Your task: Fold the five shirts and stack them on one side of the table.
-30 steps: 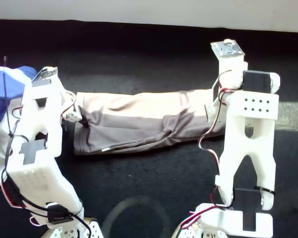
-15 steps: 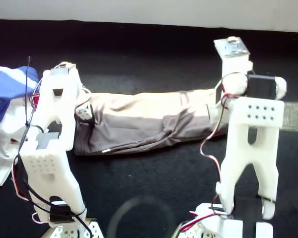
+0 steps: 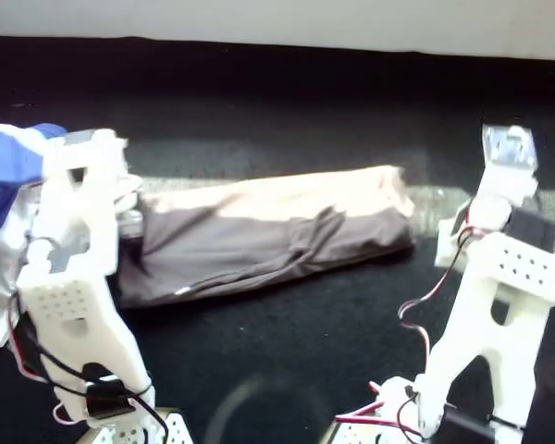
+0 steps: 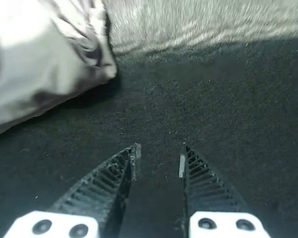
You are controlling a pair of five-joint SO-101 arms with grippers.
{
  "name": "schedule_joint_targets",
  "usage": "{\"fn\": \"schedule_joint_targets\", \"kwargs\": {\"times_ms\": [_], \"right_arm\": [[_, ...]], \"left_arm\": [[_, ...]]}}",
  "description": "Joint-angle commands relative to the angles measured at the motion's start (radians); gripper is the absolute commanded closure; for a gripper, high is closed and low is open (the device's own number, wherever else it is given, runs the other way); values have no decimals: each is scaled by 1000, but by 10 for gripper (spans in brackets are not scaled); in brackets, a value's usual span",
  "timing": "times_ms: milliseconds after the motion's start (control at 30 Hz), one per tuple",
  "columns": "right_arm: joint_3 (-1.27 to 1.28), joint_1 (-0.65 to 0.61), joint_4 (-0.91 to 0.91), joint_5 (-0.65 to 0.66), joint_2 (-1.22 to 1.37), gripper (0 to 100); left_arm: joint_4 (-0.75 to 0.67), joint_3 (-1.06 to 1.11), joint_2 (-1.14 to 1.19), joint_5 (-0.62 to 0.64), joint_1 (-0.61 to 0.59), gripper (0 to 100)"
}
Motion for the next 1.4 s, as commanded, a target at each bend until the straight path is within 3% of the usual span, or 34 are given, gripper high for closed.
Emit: {"fn": "schedule_joint_targets", "kwargs": {"times_ms": [0,133,500,767,1167,1367], "right_arm": [[278,24,-254,-2,-42,865],[433,31,-403,-5,-36,865],[647,196,-608,-6,-33,865],[713,194,-671,-8,-44,865],[713,193,-677,-8,-42,865],[717,193,-684,-9,-42,865]], "left_arm": [[61,-10,-163,-66,-59,991],[98,-13,-271,-87,18,991],[127,-44,-426,-81,578,991],[64,-269,-429,-83,835,991],[-167,-321,-314,-81,995,991],[-356,-323,-153,-81,995,991]]}}
